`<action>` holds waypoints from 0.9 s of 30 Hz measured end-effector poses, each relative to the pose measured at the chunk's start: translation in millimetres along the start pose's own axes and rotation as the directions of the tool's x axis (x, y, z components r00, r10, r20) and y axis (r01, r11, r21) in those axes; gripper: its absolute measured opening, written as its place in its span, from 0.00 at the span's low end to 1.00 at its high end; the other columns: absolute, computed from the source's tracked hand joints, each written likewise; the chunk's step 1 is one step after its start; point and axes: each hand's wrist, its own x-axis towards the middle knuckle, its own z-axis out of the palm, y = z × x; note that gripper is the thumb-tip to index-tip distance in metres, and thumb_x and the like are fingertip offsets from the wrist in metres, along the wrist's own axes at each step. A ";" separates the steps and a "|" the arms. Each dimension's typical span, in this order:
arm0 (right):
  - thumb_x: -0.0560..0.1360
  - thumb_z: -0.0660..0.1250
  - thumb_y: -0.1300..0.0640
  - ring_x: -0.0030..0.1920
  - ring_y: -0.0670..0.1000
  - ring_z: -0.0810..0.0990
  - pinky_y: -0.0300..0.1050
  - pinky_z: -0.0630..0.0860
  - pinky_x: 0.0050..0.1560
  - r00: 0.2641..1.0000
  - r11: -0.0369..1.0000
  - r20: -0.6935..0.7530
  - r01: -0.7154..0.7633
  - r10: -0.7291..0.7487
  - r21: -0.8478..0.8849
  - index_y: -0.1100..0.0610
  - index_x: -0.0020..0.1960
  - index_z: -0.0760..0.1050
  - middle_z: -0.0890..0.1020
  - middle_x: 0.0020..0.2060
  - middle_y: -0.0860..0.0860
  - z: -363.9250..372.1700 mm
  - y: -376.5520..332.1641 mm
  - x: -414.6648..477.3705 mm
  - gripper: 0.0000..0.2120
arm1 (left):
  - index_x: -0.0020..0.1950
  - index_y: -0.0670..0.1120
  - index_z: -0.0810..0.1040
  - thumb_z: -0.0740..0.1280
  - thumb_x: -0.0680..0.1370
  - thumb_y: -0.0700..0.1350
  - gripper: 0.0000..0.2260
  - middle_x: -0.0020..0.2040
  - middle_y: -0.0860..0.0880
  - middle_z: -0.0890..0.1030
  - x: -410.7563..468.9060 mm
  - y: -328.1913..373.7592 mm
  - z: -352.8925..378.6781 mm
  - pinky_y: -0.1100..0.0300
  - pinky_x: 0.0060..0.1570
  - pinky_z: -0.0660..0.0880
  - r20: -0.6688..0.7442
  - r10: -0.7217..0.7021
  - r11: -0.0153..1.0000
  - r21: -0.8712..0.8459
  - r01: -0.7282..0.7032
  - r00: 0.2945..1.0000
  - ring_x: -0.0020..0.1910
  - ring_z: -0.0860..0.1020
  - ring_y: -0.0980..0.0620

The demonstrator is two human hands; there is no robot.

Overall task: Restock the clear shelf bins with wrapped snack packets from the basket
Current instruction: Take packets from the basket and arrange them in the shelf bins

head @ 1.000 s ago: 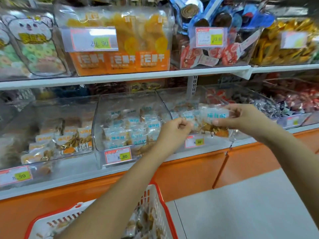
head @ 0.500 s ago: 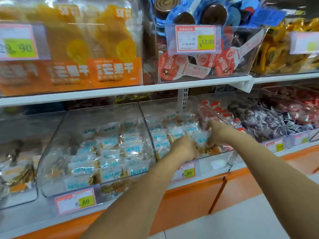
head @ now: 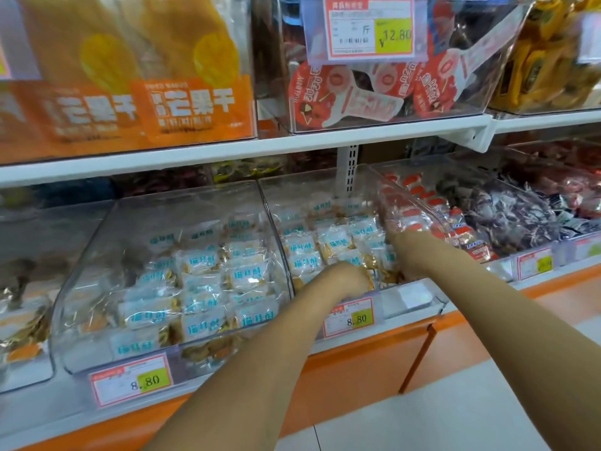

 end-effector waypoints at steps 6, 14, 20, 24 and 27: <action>0.74 0.68 0.61 0.44 0.51 0.77 0.38 0.73 0.41 0.980 0.997 0.187 0.060 -0.066 0.042 0.63 0.62 0.73 0.78 0.49 0.54 -8.6 -1.9 -0.9 0.17 | 0.70 0.36 0.68 0.50 0.84 0.39 0.17 0.69 0.40 0.71 1.9 5.8 -0.3 0.58 0.56 0.70 0.120 -0.003 0.998 0.060 -0.004 0.993 0.63 0.72 0.45; 0.75 0.65 0.67 0.56 0.56 0.78 0.45 0.76 0.52 0.999 0.991 -0.039 0.009 -0.004 0.131 0.61 0.65 0.69 0.78 0.57 0.58 9.4 -3.8 11.7 0.19 | 0.68 0.35 0.70 0.51 0.82 0.38 0.17 0.66 0.38 0.73 7.1 3.5 2.7 0.54 0.58 0.71 0.066 -0.041 0.997 0.061 0.037 0.997 0.58 0.75 0.44; 0.75 0.65 0.66 0.58 0.58 0.77 0.47 0.76 0.53 1.000 0.956 -0.021 0.005 0.002 0.294 0.59 0.72 0.61 0.76 0.61 0.59 5.6 -1.4 -0.9 0.27 | 0.69 0.36 0.70 0.51 0.83 0.39 0.17 0.66 0.39 0.73 -5.1 4.7 -2.7 0.55 0.58 0.71 0.053 -0.026 0.997 0.074 0.022 0.998 0.58 0.75 0.44; 0.75 0.66 0.64 0.59 0.57 0.76 0.45 0.75 0.51 0.999 0.952 -0.005 -0.030 0.034 0.304 0.59 0.73 0.59 0.74 0.63 0.59 -5.2 -1.4 -22.1 0.29 | 0.43 0.40 0.75 0.57 0.80 0.41 0.11 0.36 0.43 0.74 -22.1 -8.6 2.9 0.59 0.33 0.70 -0.169 -0.012 0.991 -0.133 -0.011 0.986 0.32 0.71 0.49; 0.75 0.66 0.64 0.59 0.59 0.76 0.49 0.76 0.55 0.990 0.954 -0.113 -0.044 0.080 0.296 0.60 0.70 0.65 0.72 0.63 0.60 -10.6 -4.0 -43.0 0.25 | 0.39 0.41 0.75 0.58 0.81 0.44 0.13 0.39 0.44 0.79 -58.1 -21.0 16.0 0.54 0.32 0.73 -0.472 0.050 0.955 -0.236 -0.181 0.880 0.30 0.72 0.47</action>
